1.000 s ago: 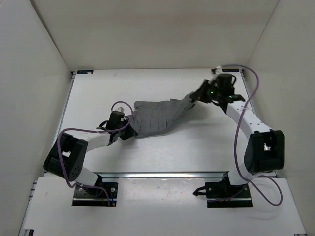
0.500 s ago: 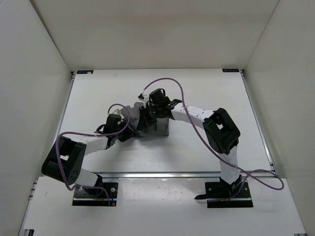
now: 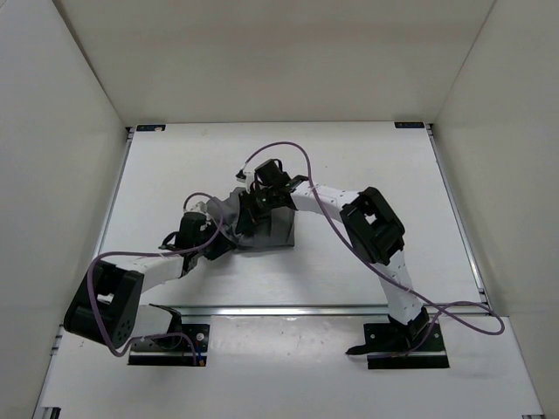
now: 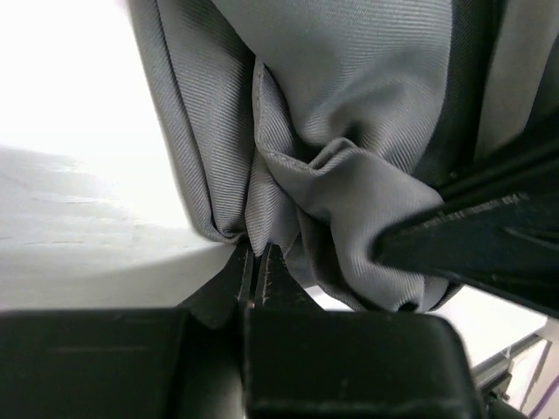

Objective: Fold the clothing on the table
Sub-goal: Fold the skirt

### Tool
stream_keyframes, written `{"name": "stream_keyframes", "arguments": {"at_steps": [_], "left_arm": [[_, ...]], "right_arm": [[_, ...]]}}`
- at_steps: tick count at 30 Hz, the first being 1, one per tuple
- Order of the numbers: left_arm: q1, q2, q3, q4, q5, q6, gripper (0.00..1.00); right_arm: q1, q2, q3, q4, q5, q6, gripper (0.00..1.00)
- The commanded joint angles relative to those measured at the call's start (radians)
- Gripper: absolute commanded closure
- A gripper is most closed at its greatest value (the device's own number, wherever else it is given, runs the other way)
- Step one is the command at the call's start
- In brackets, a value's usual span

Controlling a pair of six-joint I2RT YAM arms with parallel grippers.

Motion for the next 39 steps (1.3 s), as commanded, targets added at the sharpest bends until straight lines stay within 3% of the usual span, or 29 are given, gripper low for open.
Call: {"name": "stream_keyframes", "arguments": {"at_steps": [1, 2, 4, 7, 9, 14, 18, 20, 21, 26, 29, 32, 39], "left_arm": [[0.036, -0.036, -0.024, -0.015, 0.088, 0.027, 0.86], [0.039, -0.039, -0.015, -0.017, 0.099, 0.036, 0.68], [0.040, -0.069, 0.002, -0.053, 0.104, 0.058, 0.51], [0.068, -0.160, 0.009, -0.078, 0.125, 0.031, 0.36], [0.089, -0.240, 0.008, -0.098, 0.139, 0.014, 0.26], [0.112, -0.486, 0.037, -0.280, 0.055, -0.016, 0.22], [0.135, -0.533, 0.091, -0.403, 0.064, 0.059, 0.24], [0.122, -0.533, 0.117, -0.435, 0.081, 0.101, 0.18], [0.117, -0.528, 0.135, -0.463, 0.096, 0.144, 0.02], [0.089, -0.501, 0.246, -0.610, 0.029, 0.242, 0.01], [0.080, -0.494, 0.266, -0.650, 0.065, 0.313, 0.01], [0.025, -0.481, 0.284, -0.696, 0.012, 0.339, 0.01], [0.065, -0.488, 0.318, -0.837, -0.059, 0.428, 0.01]], "right_arm": [[0.001, 0.042, 0.097, -0.034, -0.087, -0.047, 0.96], [0.004, 0.045, 0.108, -0.039, -0.142, -0.052, 0.93], [0.012, 0.015, 0.117, -0.047, -0.172, -0.109, 0.78], [0.038, -0.114, 0.087, -0.009, -0.140, -0.190, 0.56], [0.044, -0.230, 0.036, 0.039, -0.108, -0.187, 0.51], [-0.020, -0.494, -0.276, 0.305, -0.031, -0.071, 0.47], [-0.100, -0.790, -0.581, 0.467, 0.124, -0.041, 0.45], [-0.133, -0.953, -0.667, 0.484, 0.213, -0.058, 0.41], [-0.164, -0.993, -0.723, 0.478, 0.230, -0.063, 0.37], [-0.337, -1.186, -0.811, 0.432, 0.173, -0.046, 0.37], [-0.413, -1.239, -0.864, 0.433, 0.144, -0.034, 0.38], [-0.422, -1.230, -0.880, 0.447, 0.138, -0.024, 0.36], [-0.211, -0.976, -0.744, 0.326, 0.287, -0.139, 0.26]]}}
